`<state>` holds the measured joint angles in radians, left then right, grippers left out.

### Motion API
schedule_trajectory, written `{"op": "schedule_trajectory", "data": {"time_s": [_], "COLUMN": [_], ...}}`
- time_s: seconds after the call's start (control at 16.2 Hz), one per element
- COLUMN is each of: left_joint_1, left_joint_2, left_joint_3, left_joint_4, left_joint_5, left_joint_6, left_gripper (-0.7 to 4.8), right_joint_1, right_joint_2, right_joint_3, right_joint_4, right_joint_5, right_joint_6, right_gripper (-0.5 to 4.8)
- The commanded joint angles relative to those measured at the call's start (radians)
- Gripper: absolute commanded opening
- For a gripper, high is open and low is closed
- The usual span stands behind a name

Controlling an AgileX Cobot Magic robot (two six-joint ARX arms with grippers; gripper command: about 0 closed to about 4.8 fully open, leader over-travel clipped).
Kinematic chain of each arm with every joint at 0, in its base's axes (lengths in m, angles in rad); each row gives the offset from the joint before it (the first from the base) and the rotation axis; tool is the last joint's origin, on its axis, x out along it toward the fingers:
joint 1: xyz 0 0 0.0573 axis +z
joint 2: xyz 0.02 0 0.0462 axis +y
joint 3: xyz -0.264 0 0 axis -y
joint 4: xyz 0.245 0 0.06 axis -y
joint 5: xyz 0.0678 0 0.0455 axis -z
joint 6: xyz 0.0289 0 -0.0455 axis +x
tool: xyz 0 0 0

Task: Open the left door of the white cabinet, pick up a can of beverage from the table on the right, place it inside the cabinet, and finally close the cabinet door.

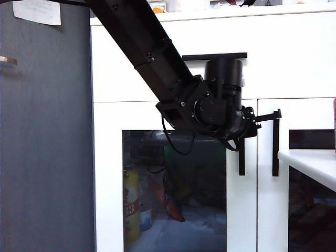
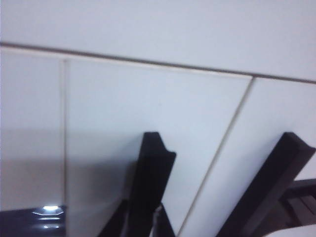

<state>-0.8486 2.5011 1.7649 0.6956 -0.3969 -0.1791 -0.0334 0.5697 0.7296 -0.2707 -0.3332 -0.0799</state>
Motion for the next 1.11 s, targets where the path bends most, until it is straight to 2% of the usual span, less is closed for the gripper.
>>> {"op": "schedule_trajectory", "data": {"time_s": [0.06,0.12,0.31,0.49,0.74,1.11], "left_joint_1": [0.001,0.000,-0.001,-0.003,-0.012,-0.011], "left_joint_2": [-0.005,-0.005,-0.005,-0.005,-0.005,-0.005], "left_joint_3": [0.007,0.007,0.007,0.007,0.007,0.007], "left_joint_4": [0.022,0.024,0.023,0.048,0.040,0.031], "left_joint_5": [-0.072,-0.122,-0.131,-0.069,-0.070,-0.070], "left_joint_6": [0.039,0.066,0.070,0.068,0.068,0.068], "left_gripper": [-0.06,-0.06,-0.06,-0.06,-0.06,-0.06], "right_joint_1": [0.002,0.002,0.002,0.002,0.002,0.001], "right_joint_2": [0.000,0.000,0.001,0.002,0.005,0.003], "right_joint_3": [0.003,0.003,0.002,-0.003,-0.003,-0.003], "right_joint_4": [0.013,0.013,0.013,0.014,0.020,0.174], "right_joint_5": [0.002,0.002,0.002,0.002,0.002,-0.002], "right_joint_6": [-0.003,-0.003,-0.003,-0.002,-0.002,0.021], "right_gripper": [0.50,0.50,0.50,0.50,0.50,0.50]}}
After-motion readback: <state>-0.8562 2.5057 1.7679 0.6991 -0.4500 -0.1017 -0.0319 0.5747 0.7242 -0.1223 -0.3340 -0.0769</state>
